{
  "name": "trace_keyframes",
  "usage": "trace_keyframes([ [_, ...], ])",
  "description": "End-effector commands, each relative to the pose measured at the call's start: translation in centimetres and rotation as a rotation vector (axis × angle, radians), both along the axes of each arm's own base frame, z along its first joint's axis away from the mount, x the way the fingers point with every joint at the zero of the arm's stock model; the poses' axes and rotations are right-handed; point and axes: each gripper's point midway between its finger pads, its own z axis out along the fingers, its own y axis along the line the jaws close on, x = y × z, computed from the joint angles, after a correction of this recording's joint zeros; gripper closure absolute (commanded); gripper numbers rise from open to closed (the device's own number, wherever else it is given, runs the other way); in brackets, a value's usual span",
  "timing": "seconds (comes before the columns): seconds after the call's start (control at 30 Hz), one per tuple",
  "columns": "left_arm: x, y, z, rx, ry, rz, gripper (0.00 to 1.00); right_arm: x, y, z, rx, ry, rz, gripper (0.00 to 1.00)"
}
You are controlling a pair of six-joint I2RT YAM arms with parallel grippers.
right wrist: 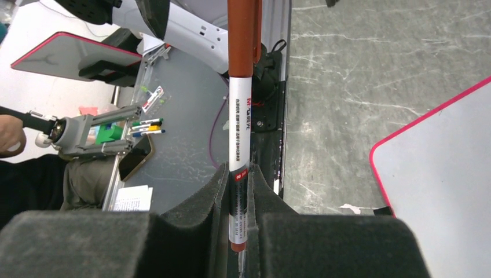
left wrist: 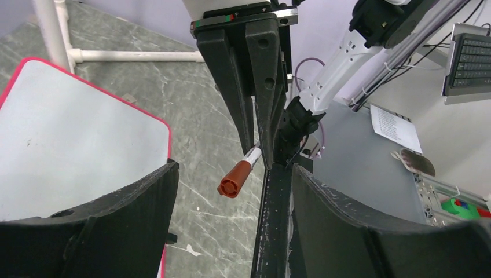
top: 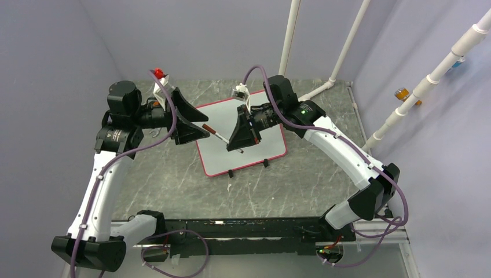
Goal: Write a sentence on the whiteboard
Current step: Pass from the right arm to the left
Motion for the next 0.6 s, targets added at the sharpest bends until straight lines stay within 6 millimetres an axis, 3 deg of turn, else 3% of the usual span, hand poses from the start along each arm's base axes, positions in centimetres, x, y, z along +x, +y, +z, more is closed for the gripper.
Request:
trace_keyframes([
  [0.0,-1.0,-0.7,0.9,-0.013,-0.091,-0.092,0.25,-0.6,0.1,1.5,0.07,-0.032,0.052,1.0],
  [0.47,-0.6,-1.4,0.2,0.0,-0.073,-0.092,0.49,-0.2,0.5,1.3,0.065,-0.027,0.068,1.0],
  [0.57,-0.3,-1.4,-0.4,0.015,-0.063,-0.082,0.49,-0.2,0.5,1.5,0.068,-0.03,0.072,1.0],
])
